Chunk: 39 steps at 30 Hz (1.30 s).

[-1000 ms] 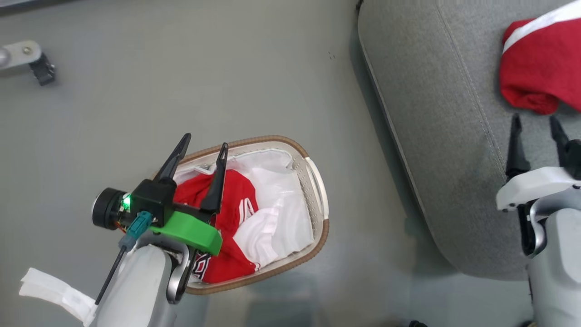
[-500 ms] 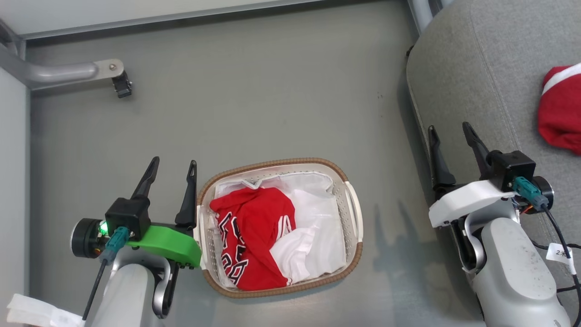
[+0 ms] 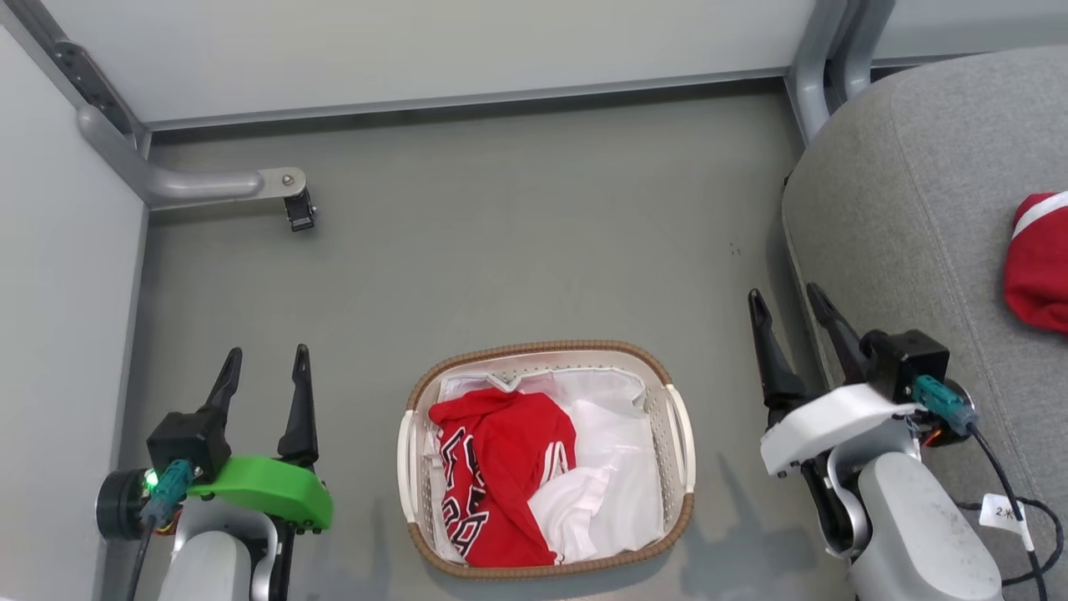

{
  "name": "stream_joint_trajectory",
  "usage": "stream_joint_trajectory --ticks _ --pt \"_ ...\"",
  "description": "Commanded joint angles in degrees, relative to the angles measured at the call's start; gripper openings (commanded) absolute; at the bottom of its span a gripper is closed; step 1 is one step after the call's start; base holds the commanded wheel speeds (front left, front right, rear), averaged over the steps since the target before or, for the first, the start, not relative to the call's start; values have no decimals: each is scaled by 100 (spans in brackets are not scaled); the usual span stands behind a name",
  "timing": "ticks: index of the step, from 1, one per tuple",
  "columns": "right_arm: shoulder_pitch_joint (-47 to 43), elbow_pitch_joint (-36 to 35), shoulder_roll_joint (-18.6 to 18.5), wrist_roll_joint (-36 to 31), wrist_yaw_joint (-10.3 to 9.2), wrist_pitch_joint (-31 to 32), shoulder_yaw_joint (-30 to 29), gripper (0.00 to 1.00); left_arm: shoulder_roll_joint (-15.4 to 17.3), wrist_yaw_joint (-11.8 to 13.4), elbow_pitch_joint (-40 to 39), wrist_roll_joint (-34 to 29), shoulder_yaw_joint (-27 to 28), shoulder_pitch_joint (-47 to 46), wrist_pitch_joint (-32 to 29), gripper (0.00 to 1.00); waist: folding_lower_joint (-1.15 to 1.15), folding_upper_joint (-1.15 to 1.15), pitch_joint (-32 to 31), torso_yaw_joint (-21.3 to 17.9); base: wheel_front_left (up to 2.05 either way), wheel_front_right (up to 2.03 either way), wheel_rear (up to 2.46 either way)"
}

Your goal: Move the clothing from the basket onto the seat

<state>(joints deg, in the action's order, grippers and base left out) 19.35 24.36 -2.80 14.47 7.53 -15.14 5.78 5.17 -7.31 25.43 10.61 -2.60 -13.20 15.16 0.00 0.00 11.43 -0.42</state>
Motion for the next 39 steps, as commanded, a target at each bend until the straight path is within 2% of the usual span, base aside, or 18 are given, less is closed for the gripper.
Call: stream_joint_trajectory --ticks 1,9,22,32,39 --pt "-152 -7 -26 73 -8 -2 37 100 2 -22 29 5 90 144 -1 100 0 0 -194 53 0 0 0" --pt "-559 -30 -28 251 -8 -2 239 100 -128 -22 24 -6 456 541 -1 100 0 0 -553 5 0 0 0" --pt "-987 74 -27 -206 -8 -2 253 100 -217 -23 -220 -73 596 1014 -1 100 0 0 -808 2 0 0 0" --pt "-799 29 -24 -374 -8 -1 195 100 -220 -23 -243 127 340 816 -1 100 0 0 -590 -65 0 0 0" --pt "-521 -99 -23 -390 -8 -1 303 100 -219 -23 -115 329 -204 505 -1 100 0 0 20 -231 0 0 0"
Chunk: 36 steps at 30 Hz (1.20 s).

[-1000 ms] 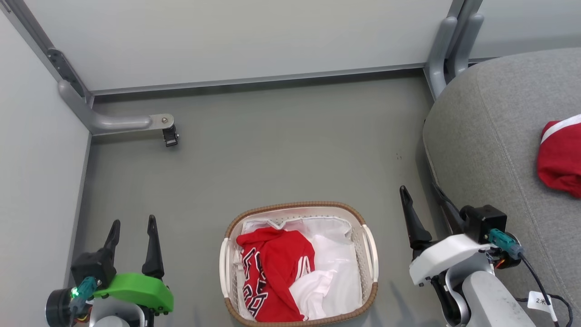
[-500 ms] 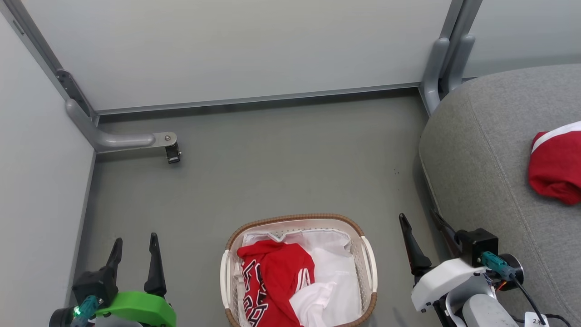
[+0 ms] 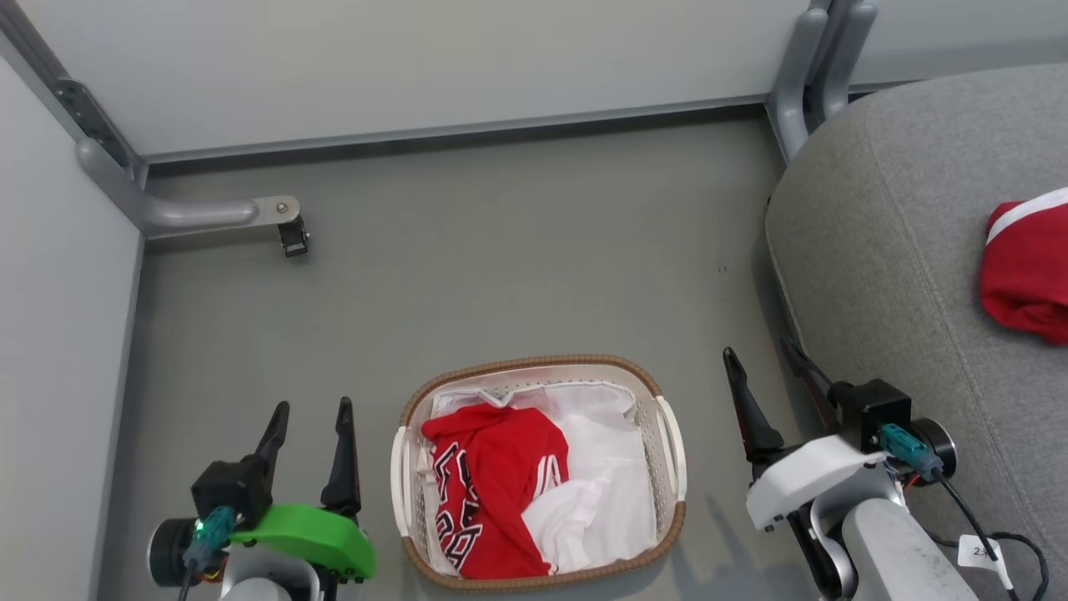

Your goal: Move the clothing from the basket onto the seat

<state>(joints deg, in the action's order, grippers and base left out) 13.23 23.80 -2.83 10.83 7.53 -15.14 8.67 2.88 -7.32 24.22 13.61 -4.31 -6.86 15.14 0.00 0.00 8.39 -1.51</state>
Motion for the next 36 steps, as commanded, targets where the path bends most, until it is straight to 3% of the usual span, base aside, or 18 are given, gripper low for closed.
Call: stream_joint_trajectory --ticks 1,11,21,36 --pt "127 -58 -20 -30 -8 -1 30 100 9 -22 35 36 -118 -188 1 100 0 0 416 -150 0 0 0" --pt "632 -284 -19 -86 -8 -1 138 100 19 -22 585 125 -884 -917 0 100 0 0 1419 -519 0 0 0" --pt "1061 -522 -18 43 -8 -1 360 100 309 -18 1440 236 -1905 -1811 0 100 0 0 2254 -834 0 0 0" --pt "1318 -739 -16 290 -8 -1 512 100 527 42 3878 46 -2314 -3066 -55 100 0 0 3100 -1221 0 0 0"
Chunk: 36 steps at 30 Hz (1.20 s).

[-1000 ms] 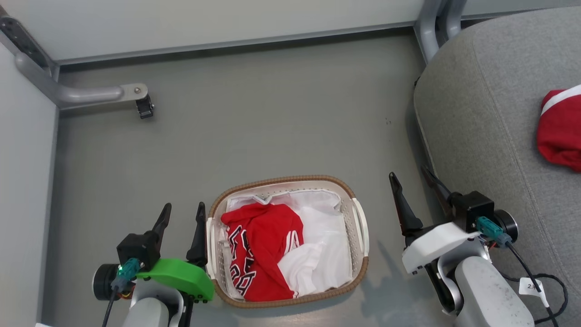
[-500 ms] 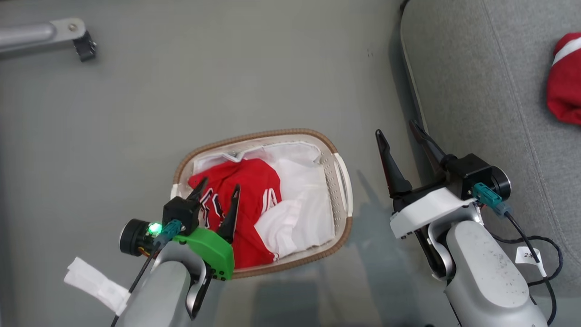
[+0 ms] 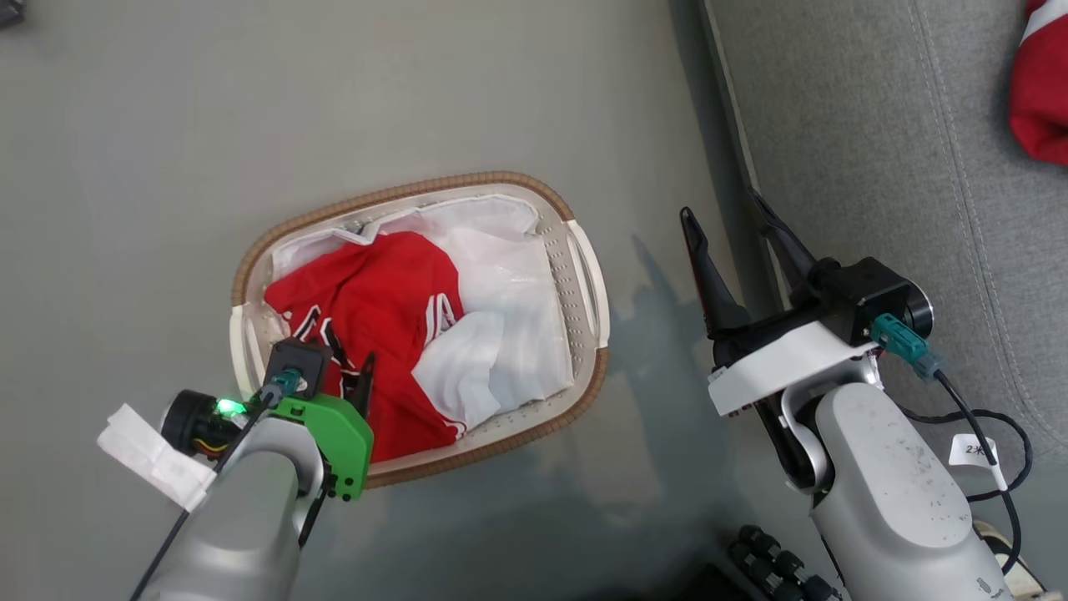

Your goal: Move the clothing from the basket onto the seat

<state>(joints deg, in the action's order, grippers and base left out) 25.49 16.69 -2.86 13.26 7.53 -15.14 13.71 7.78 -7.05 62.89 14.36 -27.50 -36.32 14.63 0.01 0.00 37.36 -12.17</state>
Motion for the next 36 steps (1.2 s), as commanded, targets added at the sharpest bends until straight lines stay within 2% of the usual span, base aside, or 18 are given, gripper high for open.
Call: stream_joint_trajectory --ticks 1,6,13,36 --pt "102 -37 -12 60 -8 -1 18 100 41 47 157 -47 -17 -212 -23 100 -1 0 244 -168 0 0 0" --pt "122 -78 -13 140 -8 -1 72 100 31 185 692 -177 -154 -539 -236 100 -1 0 381 -221 0 0 0" --pt "181 -102 -15 246 -8 -1 129 100 68 415 970 -221 -243 -771 -566 100 -1 0 475 -281 0 0 0" --pt "235 -197 -15 454 -8 -1 285 100 144 449 1097 -263 -578 -1109 -1129 98 -1 0 743 -529 0 0 0"
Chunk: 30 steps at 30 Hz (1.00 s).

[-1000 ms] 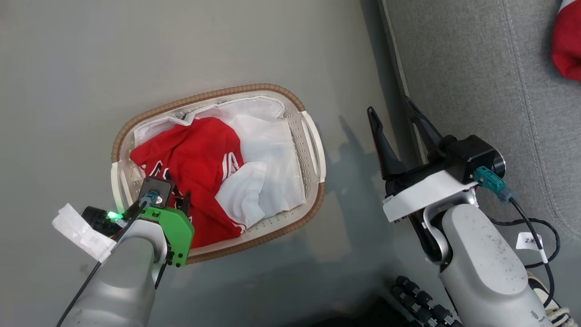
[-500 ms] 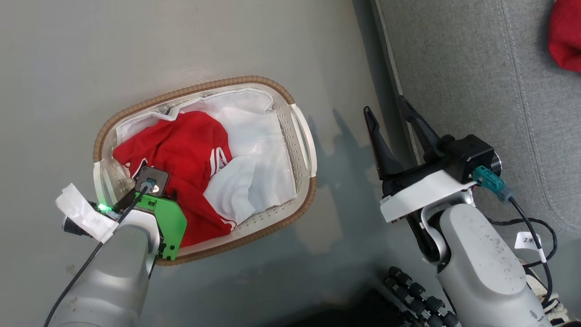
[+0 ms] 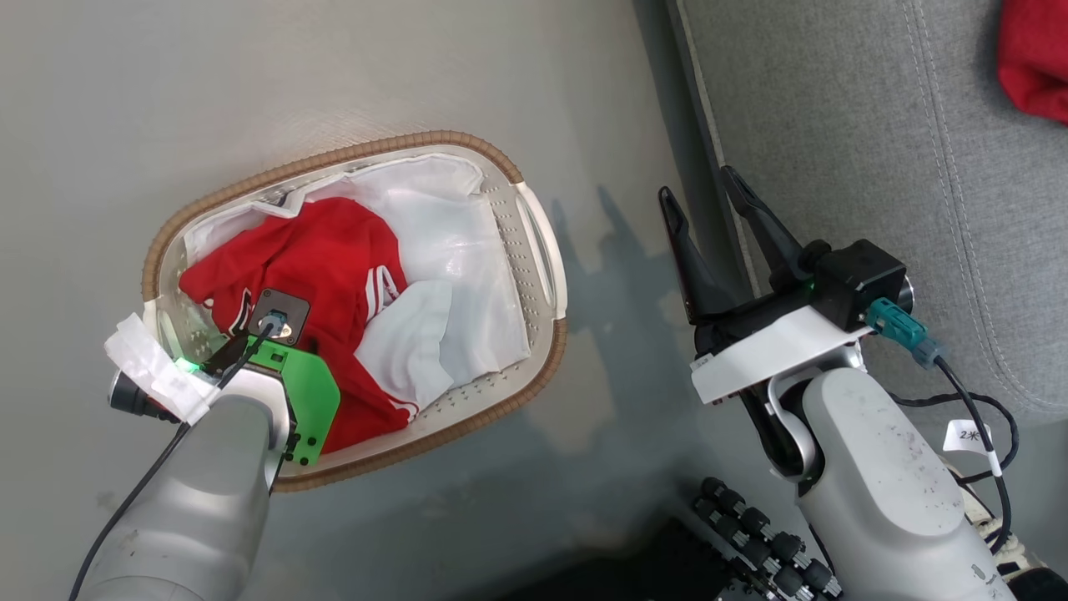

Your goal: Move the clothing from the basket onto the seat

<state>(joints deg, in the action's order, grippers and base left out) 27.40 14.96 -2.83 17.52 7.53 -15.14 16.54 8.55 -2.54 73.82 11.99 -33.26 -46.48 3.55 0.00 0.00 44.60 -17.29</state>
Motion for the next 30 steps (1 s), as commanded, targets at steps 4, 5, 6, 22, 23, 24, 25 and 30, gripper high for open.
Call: stream_joint_trajectory --ticks 4,5,6,22,23,24,25,30 --pt "54 -44 -18 62 -8 -1 7 100 99 -19 7 -26 -56 -151 -11 38 0 0 83 -50 0 0 0" --pt "54 -50 -17 66 -8 -1 11 100 105 -13 7 -34 -73 -157 5 13 0 0 95 -56 0 0 0" --pt "51 -54 -17 74 -8 -1 16 100 110 -15 7 -40 -89 -160 21 0 0 0 110 -65 0 0 0" --pt "-106 177 -20 251 -8 -1 -113 100 -185 -277 -35 378 6 110 888 0 0 0 -552 104 0 0 0" --pt "-121 198 -20 232 -8 -1 -122 100 -209 -298 -34 397 -6 148 922 0 0 0 -642 130 0 0 0" --pt "-141 218 -20 221 -8 -1 -127 100 -235 -316 -41 409 -12 187 966 0 0 0 -737 161 0 0 0" --pt "-148 238 -20 197 -8 -1 -132 100 -257 -339 -52 410 -24 210 992 0 0 0 -814 189 0 0 0" --pt "-324 370 -22 64 -8 -1 -225 100 -384 -433 -235 575 -15 476 1126 0 0 0 -1302 412 0 0 0"
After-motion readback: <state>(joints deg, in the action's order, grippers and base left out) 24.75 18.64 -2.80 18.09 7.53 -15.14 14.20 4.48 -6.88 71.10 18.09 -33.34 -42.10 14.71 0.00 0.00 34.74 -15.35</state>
